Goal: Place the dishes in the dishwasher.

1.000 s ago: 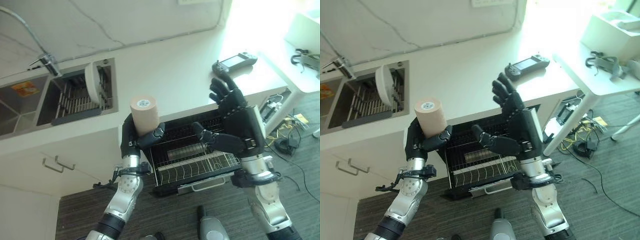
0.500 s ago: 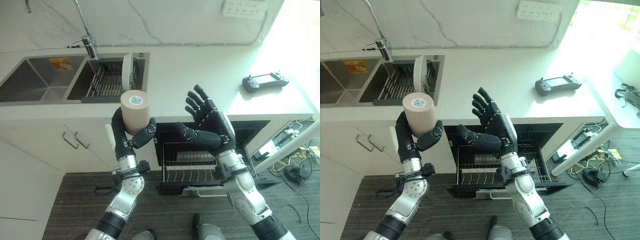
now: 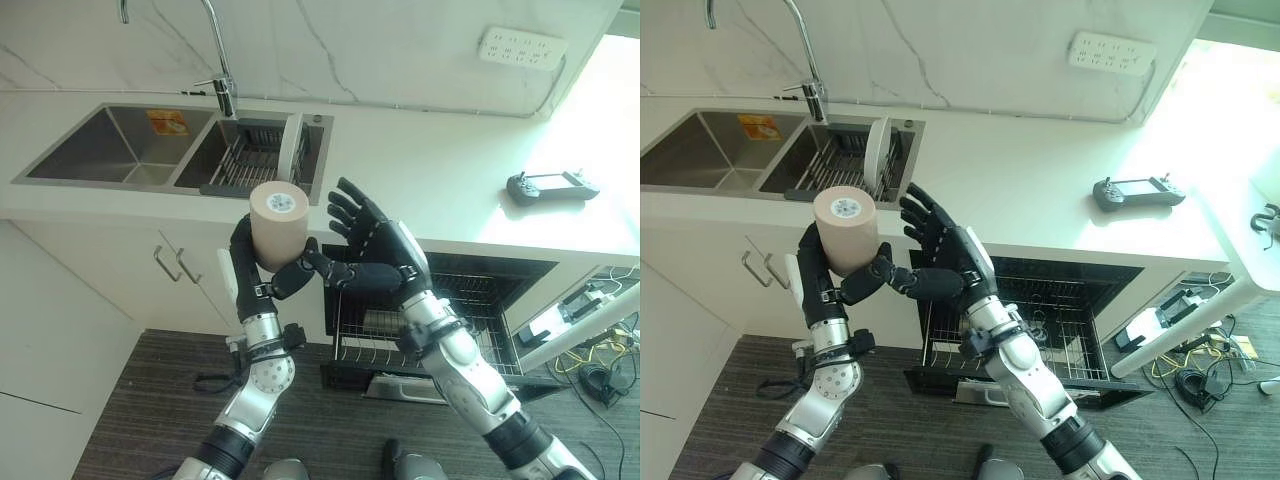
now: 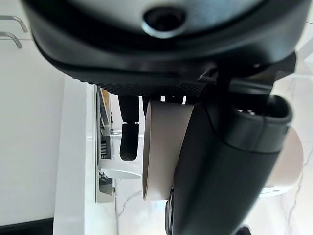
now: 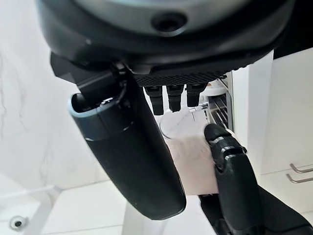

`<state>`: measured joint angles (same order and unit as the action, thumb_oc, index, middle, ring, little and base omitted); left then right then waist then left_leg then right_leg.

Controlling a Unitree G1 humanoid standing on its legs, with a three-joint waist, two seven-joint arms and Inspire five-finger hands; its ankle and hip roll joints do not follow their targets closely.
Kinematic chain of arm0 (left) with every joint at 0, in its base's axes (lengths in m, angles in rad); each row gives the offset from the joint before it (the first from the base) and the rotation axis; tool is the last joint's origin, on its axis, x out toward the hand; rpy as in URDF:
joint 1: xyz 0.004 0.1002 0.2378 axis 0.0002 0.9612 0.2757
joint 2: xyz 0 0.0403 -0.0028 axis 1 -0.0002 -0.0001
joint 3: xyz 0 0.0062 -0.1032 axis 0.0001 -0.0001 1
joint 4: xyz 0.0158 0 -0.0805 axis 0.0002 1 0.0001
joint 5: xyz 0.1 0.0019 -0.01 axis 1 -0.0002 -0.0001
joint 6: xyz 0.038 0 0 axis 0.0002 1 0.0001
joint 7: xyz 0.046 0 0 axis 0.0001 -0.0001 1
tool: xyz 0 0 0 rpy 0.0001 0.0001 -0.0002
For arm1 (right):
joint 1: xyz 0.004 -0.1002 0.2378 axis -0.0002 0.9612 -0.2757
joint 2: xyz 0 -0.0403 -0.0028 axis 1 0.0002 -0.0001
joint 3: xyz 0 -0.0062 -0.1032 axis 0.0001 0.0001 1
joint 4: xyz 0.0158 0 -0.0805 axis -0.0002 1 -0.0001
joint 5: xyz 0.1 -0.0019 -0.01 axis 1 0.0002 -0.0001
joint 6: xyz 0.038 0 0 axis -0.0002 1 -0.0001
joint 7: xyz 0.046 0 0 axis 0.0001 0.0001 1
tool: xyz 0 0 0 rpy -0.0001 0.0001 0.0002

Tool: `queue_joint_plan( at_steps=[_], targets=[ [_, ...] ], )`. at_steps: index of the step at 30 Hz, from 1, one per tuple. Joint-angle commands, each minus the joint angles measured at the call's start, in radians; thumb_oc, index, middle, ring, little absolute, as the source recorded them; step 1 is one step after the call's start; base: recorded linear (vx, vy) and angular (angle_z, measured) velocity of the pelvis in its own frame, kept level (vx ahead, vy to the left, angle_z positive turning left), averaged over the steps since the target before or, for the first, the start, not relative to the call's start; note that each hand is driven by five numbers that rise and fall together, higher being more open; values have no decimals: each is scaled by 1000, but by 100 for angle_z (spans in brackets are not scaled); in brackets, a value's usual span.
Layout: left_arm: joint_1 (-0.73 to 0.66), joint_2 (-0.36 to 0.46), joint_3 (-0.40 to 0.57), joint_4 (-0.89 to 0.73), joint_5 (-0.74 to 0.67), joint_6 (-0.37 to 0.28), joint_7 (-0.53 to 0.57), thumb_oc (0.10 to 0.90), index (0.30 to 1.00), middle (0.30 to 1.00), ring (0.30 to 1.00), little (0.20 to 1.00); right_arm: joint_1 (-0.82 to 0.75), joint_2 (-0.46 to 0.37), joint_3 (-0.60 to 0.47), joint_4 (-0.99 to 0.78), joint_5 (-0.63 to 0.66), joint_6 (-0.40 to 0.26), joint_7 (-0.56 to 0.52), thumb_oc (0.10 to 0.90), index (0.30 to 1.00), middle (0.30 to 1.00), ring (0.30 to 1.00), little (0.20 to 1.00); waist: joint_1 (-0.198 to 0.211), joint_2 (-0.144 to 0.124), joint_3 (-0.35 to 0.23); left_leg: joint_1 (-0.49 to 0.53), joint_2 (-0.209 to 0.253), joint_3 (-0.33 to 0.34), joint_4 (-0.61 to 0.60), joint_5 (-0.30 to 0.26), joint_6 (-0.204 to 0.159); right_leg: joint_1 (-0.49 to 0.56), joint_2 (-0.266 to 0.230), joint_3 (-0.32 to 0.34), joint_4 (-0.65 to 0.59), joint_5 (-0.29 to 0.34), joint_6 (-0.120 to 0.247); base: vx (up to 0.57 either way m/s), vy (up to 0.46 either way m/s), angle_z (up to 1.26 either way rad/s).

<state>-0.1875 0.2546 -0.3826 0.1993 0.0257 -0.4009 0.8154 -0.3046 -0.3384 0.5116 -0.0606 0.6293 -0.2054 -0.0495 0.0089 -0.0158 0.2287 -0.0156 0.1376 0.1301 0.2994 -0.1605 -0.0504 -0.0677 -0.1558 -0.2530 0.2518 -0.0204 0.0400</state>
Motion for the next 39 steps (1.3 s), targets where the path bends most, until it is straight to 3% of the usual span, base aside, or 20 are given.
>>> queue_joint_plan(
  at_steps=[1, 22, 34, 39],
  targets=[
    [-138, 16, -48, -22, 109, -93, -12, 400, 300, 300, 300, 300, -123, 56, -35, -37, -34, -75, -4, 800, 900, 900, 900, 900, 17, -10, -52, 6, 31, 14, 1, -89, 10, 85, -52, 13, 48, -233, 55, 11, -15, 9],
    [-196, 10, -139, 77, 186, -115, 4, 400, 300, 300, 300, 300, -272, 124, 52, 142, -37, 38, -26, 800, 900, 900, 900, 900, 58, -15, -44, 2, 19, -24, 1, -86, 11, 91, -50, 19, 48, -228, 56, 4, -1, 1],
    [-212, 1, -178, 98, 175, -102, -10, 400, 300, 300, 300, 300, -329, 156, 68, 189, -48, 8, -51, 800, 900, 900, 900, 900, 70, -18, -34, 4, 14, -35, 1, -85, 14, 93, -50, 20, 48, -224, 56, 16, -11, 3],
    [-216, 3, -188, 109, 204, -83, 44, 400, 300, 300, 300, 300, -361, 161, 74, 196, -37, 18, -65, 800, 900, 900, 900, 900, 75, -20, -32, 6, 11, -37, 1, -86, 16, 95, -49, 24, 48, -223, 55, 5, -2, 1]
  ],
)
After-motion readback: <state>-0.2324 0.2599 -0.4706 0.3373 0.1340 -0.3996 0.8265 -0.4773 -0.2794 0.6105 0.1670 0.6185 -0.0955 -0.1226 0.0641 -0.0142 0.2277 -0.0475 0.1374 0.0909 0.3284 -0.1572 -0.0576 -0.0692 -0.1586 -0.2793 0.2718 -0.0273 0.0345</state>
